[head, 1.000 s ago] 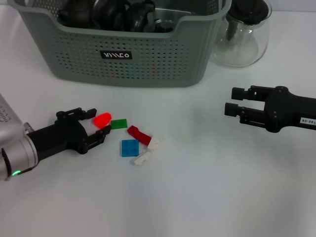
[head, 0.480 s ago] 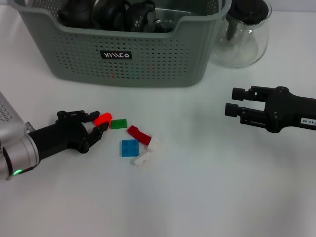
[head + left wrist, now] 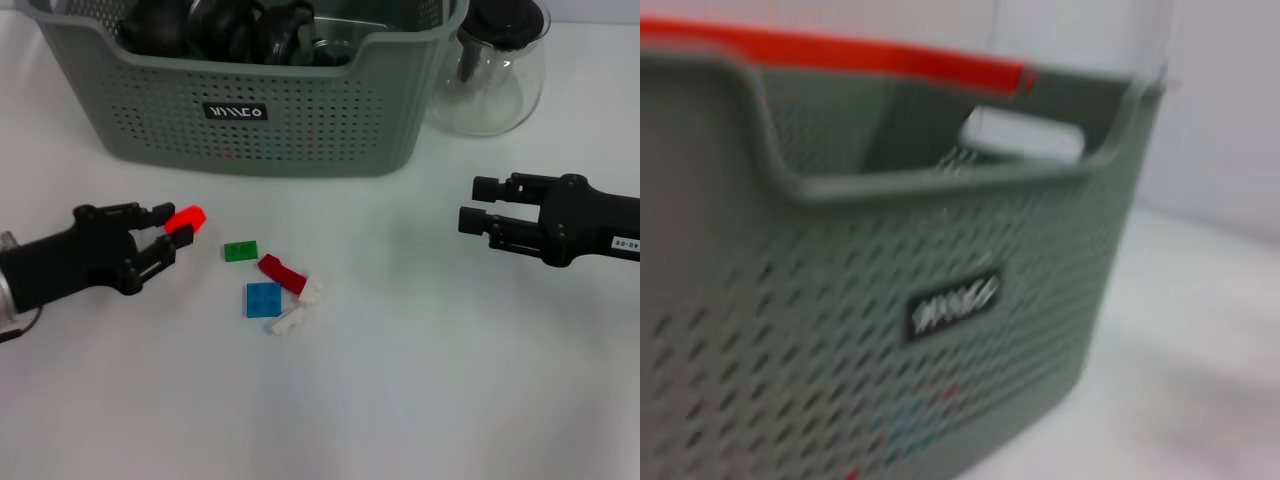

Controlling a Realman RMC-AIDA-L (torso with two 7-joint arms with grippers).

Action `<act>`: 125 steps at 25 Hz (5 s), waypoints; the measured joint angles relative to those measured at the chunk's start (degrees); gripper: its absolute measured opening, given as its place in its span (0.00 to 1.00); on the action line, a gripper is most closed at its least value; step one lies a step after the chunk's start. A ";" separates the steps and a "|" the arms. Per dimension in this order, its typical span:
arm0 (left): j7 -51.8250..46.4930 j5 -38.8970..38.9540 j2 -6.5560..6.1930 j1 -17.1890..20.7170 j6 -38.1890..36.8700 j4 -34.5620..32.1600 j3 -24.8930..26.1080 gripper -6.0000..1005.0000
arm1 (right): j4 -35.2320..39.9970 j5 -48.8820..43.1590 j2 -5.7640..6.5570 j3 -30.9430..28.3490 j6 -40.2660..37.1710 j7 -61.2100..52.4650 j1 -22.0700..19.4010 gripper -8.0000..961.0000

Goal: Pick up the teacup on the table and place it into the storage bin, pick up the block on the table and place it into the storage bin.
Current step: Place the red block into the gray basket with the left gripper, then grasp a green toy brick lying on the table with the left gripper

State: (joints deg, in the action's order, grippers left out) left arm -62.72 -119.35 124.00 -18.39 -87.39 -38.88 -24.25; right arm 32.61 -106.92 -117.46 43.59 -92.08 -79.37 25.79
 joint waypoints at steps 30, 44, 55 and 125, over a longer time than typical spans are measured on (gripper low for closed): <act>-53.79 1.64 -8.50 -24.48 15.89 -8.49 -17.96 0.33 | 0.00 0.20 -0.15 0.00 0.06 0.06 0.56 0.61; -59.75 5.52 -5.63 -21.12 14.68 -17.48 -18.00 0.44 | 0.00 0.27 -0.13 -0.10 0.07 0.00 0.16 0.61; -31.30 24.29 -3.93 -6.94 -17.34 -15.95 -5.41 0.65 | 0.00 0.23 -0.14 -0.62 0.07 0.00 0.46 0.61; 25.20 3.16 0.46 -4.72 19.02 18.93 -3.57 0.40 | 0.00 0.17 -0.28 -1.32 0.11 -0.79 0.14 0.61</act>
State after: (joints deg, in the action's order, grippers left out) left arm -37.52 -116.19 124.46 -23.11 -68.38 -19.95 -27.82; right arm 32.61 -106.75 -117.74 42.27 -91.97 -80.16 25.94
